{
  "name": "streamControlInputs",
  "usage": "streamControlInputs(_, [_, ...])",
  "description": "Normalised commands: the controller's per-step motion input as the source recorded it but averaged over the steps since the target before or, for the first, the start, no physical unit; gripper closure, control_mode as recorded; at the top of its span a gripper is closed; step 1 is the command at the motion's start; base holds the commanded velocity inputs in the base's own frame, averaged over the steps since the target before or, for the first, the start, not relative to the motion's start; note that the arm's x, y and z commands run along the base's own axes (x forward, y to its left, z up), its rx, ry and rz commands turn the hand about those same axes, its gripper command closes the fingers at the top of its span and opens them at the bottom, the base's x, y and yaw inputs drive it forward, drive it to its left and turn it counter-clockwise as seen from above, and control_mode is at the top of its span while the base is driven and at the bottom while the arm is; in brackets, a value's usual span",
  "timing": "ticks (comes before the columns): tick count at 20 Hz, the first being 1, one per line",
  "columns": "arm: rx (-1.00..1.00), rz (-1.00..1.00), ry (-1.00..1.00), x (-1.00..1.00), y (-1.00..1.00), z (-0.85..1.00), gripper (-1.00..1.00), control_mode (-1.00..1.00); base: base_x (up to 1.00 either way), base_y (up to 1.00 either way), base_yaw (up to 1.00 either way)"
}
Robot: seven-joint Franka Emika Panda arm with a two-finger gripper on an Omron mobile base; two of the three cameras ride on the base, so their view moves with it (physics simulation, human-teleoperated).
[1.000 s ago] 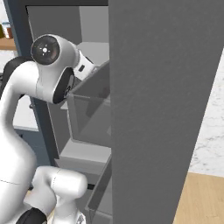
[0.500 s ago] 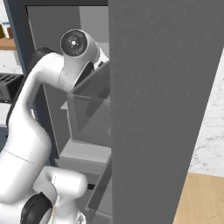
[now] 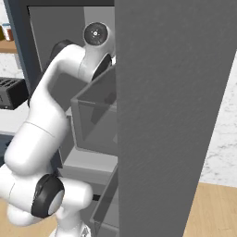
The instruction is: Place one broccoli and one steak in each tupperware on the nearby counter, to pack two identical lunches.
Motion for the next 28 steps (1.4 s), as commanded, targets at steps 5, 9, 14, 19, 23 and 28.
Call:
streamControlInputs(5, [-0.01, 0.00, 0.00, 0.68, -0.08, -0.26, -1.00, -1.00, 0.00, 0.00, 0.00])
streamControlInputs(9, [0.00, 0.00, 0.00, 0.51, -0.28, -0.04, -1.00, -1.00, 0.00, 0.00, 0.00])
streamControlInputs(14, [0.01, 0.00, 0.00, 0.45, -0.42, 0.00, -1.00, -1.00, 0.00, 0.00, 0.00])
streamControlInputs(19, [0.00, 0.00, 0.00, 0.47, -0.16, -0.06, -1.00, -1.00, 0.00, 0.00, 0.00])
streamControlInputs(23, [0.00, 0.00, 0.01, 0.50, -0.09, -0.02, -1.00, -1.00, 0.00, 0.00, 0.00])
streamControlInputs(28, [0.00, 0.00, 0.02, 0.45, -0.08, -0.05, -1.00, -1.00, 0.00, 0.00, 0.00])
